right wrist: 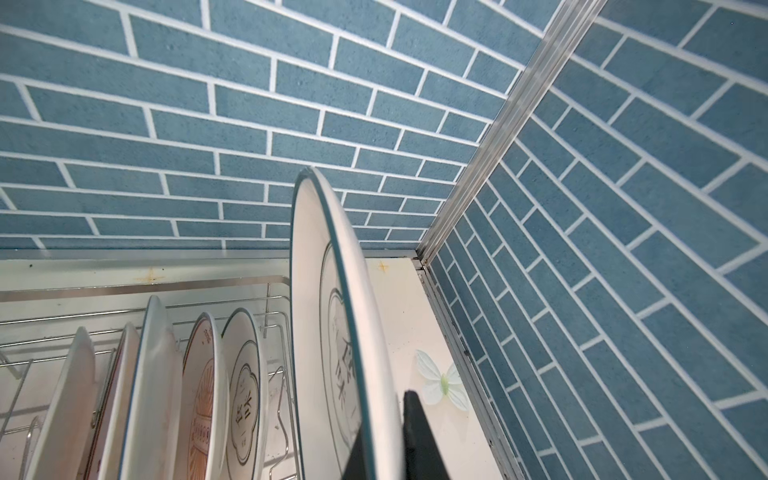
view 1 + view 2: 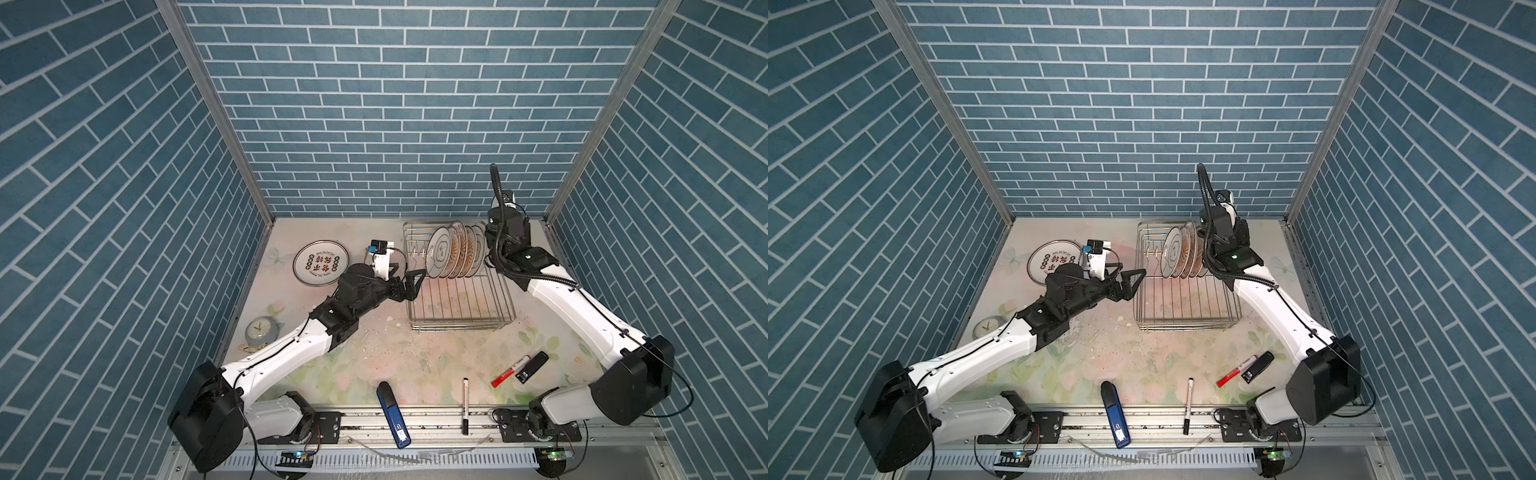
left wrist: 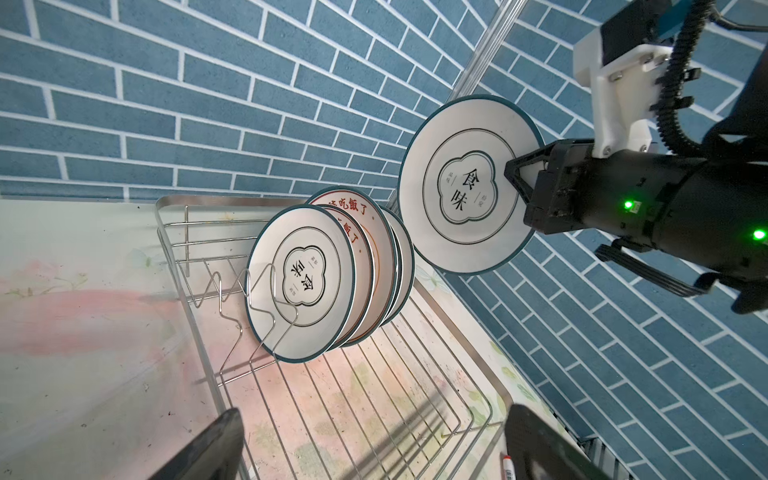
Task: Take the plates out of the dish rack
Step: 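Grasp the end plate rim with the right gripper and lift it out of the rack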
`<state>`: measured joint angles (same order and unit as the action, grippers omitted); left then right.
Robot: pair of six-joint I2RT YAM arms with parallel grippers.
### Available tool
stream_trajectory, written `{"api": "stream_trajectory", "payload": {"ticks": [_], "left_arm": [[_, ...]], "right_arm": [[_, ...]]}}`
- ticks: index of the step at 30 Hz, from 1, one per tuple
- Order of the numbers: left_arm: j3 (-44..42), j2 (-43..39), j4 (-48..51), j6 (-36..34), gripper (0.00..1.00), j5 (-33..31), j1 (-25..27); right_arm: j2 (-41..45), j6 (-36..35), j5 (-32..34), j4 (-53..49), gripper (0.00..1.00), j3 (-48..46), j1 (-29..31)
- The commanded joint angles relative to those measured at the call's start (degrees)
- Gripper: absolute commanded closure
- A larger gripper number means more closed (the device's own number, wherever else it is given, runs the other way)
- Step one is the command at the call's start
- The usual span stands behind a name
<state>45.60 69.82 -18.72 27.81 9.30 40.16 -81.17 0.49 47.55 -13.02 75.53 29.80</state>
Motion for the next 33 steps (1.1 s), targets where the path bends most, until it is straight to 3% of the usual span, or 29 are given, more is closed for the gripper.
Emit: {"api": "stream_trajectory", "payload": {"ticks": [1,10,18,25,33], "left_arm": [[-1.17,-1.83,-1.43,-0.58,0.0,1.95,0.36],[-3.4,-5.64,-3.17,-1.01,0.0,2.17,0.36],[-5.43,-9.16,-6.35,-0.04,0.0,3.12,0.36],[-7.21,-7.72,-12.27,2.6,0.0,9.89,0.18],[-8.39,-6.02,-16.08,6.43,0.0,10.11,0.18]], "right_arm": [[4.69,-1.42,0.66,6.38,1.0,-2.57,0.47],[17.46,4.95,-16.94,8.29,1.0,-10.44,-0.15],[23.51,12.7,-36.77,12.69,1.0,-16.63,-5.51],[25.36,19.37,-53.13,17.17,1.0,-20.1,-9.88],[24.22,27.35,-71.16,26.08,1.0,-22.94,-11.86]]}}
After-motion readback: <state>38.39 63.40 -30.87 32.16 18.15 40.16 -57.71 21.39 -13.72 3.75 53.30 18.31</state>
